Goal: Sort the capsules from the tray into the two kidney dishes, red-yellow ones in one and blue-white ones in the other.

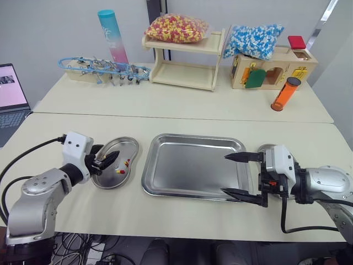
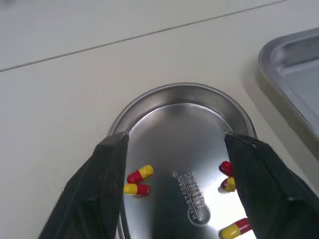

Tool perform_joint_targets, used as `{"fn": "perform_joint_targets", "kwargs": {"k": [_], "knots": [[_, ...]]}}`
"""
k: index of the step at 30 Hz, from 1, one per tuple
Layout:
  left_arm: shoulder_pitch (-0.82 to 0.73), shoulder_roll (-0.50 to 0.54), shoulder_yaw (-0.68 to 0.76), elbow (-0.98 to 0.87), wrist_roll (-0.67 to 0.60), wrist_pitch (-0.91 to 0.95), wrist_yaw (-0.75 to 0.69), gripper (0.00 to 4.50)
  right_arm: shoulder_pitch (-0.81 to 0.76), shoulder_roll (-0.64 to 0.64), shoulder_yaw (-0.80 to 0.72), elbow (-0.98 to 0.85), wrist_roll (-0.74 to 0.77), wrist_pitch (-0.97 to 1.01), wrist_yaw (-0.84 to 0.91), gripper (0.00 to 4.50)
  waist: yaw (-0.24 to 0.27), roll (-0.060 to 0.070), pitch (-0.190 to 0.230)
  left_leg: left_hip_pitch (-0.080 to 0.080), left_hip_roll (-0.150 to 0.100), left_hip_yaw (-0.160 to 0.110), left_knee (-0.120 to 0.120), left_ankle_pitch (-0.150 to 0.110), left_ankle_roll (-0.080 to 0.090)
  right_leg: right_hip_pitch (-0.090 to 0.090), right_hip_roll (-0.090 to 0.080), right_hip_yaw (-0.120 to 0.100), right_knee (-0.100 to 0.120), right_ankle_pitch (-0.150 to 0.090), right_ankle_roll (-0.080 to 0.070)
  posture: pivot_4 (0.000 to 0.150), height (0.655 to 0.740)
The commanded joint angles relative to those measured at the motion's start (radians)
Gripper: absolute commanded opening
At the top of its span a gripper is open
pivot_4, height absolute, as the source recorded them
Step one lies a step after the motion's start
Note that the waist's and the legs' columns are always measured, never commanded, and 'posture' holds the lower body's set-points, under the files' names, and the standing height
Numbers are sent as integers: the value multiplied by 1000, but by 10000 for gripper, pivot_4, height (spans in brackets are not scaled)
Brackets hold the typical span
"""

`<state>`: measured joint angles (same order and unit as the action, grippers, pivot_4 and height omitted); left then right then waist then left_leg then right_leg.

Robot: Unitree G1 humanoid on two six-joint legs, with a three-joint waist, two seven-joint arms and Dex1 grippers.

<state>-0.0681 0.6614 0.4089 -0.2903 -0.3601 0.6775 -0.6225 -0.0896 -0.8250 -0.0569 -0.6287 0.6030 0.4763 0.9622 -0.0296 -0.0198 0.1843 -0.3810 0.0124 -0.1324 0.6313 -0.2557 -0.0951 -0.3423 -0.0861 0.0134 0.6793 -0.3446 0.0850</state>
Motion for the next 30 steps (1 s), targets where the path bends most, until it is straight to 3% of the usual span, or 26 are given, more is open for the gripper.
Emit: {"fn": "perform_joint_targets", "kwargs": {"k": [1,9,14,21,22,23,30], "knots": [[33,36,88,-67,-54,13,-18,40675,0,-5,-14,-16,-1,-23,9,45000,-1,0,0,0,0,0,0,0,0,0,0,0,0,0,0,1500,7400],[178,122,236,-94,-95,-14,-91,40675,-8,2,-6,-2,-13,-44,19,45000,-2,0,0,0,0,1,-1,0,0,-1,0,1,0,0,0,1500,7400],[284,161,371,-33,-146,-55,-230,40675,1,-11,-18,45,-78,-112,45,45000,-2,0,0,0,0,1,-1,0,0,-1,0,1,0,0,0,1500,7400],[346,179,415,225,-56,-276,-280,40675,47,-104,-190,160,-90,-121,85,45000,1,0,1,0,0,2,-2,0,0,-1,0,1,-1,0,-1,1500,7400],[345,186,417,259,-51,-296,-284,40675,66,-121,-217,176,-96,-129,99,45000,2,0,1,0,0,2,-2,0,0,-1,0,1,-1,0,-1,1500,7400],[346,194,415,288,-46,-317,-295,44222,86,-137,-244,194,-101,-137,116,45000,2,0,0,0,0,2,-2,0,0,-1,0,1,-1,0,-1,1500,7400],[377,259,401,481,-6,-443,-378,44628,283,-223,-467,326,-150,-192,257,45000,0,0,1,0,0,3,-2,0,0,-1,0,1,-1,0,-1,1500,7400]]}}
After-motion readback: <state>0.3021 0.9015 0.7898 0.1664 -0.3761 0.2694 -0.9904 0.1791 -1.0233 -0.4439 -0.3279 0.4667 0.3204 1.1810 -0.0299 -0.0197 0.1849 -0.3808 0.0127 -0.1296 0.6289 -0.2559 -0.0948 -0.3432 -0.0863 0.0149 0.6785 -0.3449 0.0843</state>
